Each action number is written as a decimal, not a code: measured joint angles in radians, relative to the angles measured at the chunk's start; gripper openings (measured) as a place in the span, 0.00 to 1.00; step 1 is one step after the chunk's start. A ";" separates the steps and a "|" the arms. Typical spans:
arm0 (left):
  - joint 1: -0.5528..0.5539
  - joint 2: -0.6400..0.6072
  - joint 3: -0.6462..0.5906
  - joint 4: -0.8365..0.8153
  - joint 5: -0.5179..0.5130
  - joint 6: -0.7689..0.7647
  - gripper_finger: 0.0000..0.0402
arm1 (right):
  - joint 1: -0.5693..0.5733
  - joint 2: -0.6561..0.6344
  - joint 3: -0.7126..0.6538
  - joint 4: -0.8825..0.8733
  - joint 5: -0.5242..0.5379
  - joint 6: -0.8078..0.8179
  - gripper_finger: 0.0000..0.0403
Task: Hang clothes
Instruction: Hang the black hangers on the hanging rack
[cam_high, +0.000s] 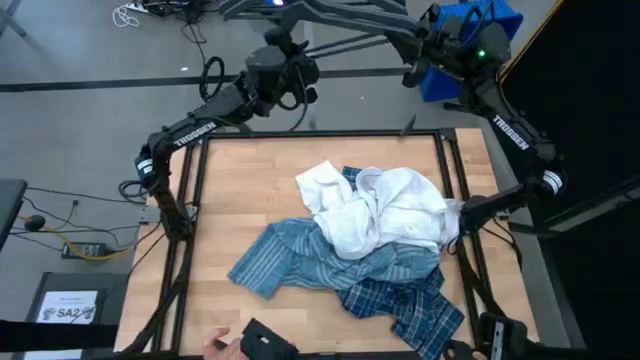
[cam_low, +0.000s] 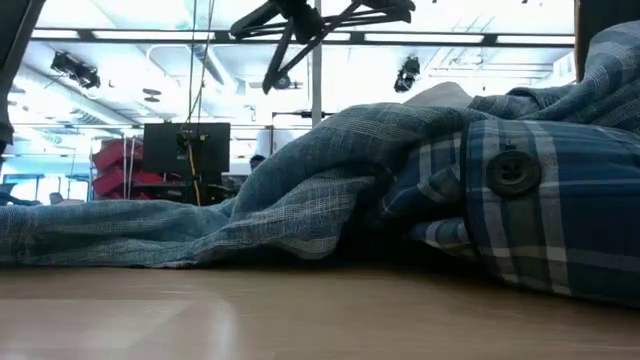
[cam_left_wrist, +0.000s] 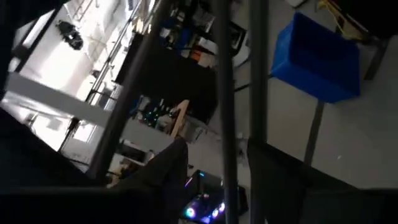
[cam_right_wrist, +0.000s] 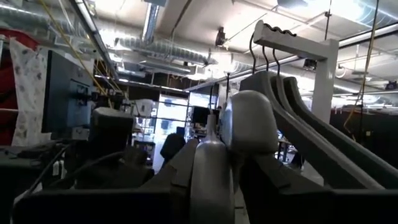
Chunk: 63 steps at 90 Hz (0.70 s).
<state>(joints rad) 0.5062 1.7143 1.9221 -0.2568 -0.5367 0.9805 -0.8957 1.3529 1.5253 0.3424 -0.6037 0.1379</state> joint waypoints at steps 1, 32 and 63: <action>0.001 0.000 0.000 -0.001 0.000 -0.005 0.39 | -0.001 0.000 0.000 0.001 0.000 0.000 0.14; -0.055 -0.007 0.001 -0.039 -0.012 -0.028 0.44 | -0.015 0.000 0.000 -0.002 -0.009 0.004 0.14; 0.016 0.010 0.001 -0.079 -0.007 -0.139 0.45 | -0.015 0.000 0.000 0.002 -0.023 0.013 0.14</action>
<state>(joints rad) 0.5221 1.7245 1.9232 -0.3357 -0.5433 0.8412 -0.9104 1.3525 1.5253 0.3445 -0.6270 0.1509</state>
